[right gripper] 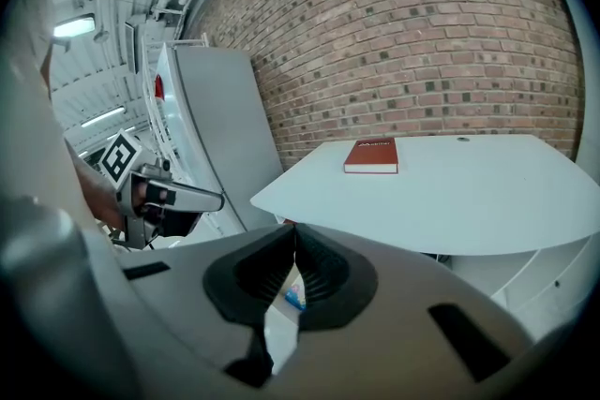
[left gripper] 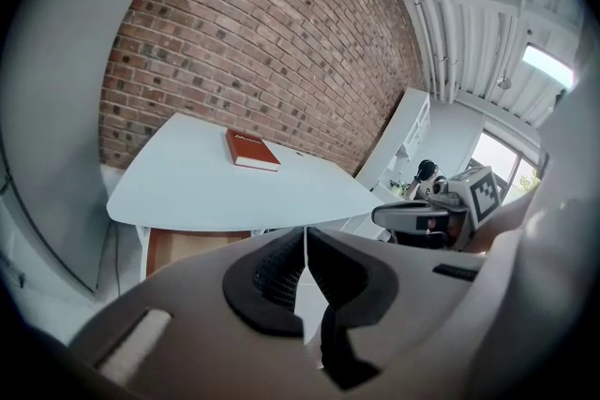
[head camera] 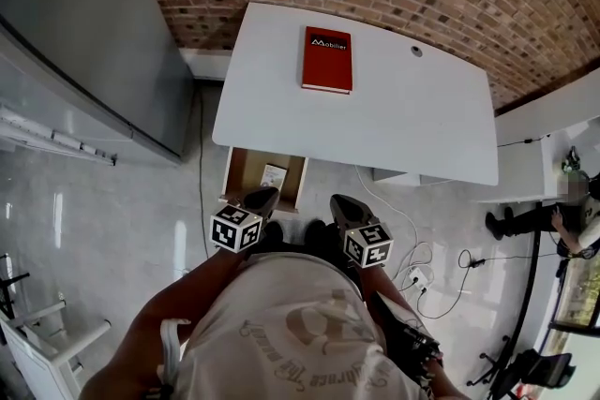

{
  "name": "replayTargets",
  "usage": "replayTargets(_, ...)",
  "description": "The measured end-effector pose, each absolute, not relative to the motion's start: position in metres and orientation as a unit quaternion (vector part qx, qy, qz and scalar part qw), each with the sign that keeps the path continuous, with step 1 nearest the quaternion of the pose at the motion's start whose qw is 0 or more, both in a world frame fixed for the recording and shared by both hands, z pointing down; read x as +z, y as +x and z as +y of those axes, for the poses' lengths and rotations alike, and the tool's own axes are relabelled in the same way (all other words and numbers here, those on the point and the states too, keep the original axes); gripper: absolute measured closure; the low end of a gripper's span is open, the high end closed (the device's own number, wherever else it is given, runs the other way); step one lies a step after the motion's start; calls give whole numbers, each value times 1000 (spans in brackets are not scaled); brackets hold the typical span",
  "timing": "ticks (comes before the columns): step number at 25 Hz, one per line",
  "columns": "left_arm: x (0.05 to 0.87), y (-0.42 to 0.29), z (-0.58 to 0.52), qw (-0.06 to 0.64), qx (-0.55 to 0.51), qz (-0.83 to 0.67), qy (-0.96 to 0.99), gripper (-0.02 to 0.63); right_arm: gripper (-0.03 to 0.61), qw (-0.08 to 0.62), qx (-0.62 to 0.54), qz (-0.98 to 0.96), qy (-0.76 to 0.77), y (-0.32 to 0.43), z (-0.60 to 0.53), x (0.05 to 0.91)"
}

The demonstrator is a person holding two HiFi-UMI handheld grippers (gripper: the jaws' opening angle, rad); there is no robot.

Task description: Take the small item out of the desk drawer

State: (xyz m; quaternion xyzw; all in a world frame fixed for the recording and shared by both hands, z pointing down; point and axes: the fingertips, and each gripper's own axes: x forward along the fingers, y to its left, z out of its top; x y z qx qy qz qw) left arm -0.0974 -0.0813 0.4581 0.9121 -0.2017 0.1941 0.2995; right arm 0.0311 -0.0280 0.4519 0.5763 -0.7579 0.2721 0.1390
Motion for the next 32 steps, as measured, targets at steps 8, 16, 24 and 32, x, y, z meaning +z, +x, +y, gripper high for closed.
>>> replayTargets(8,470,-110,-82,318,200,-221,900,600,572,139,277,-762,569,31,-39,453)
replayTargets(16,496,-112,-79,337,222,-235,884,600,572,140,299,-767,550,33,-51,473)
replayTargets(24,517,-103,-86,333,255,-236,877,600,572,131,310,-770,543,35,-65,483)
replayTargets(32,547,-92,-91,331,288,-242,865,600,572,124,336,-768,531,35,-59,504)
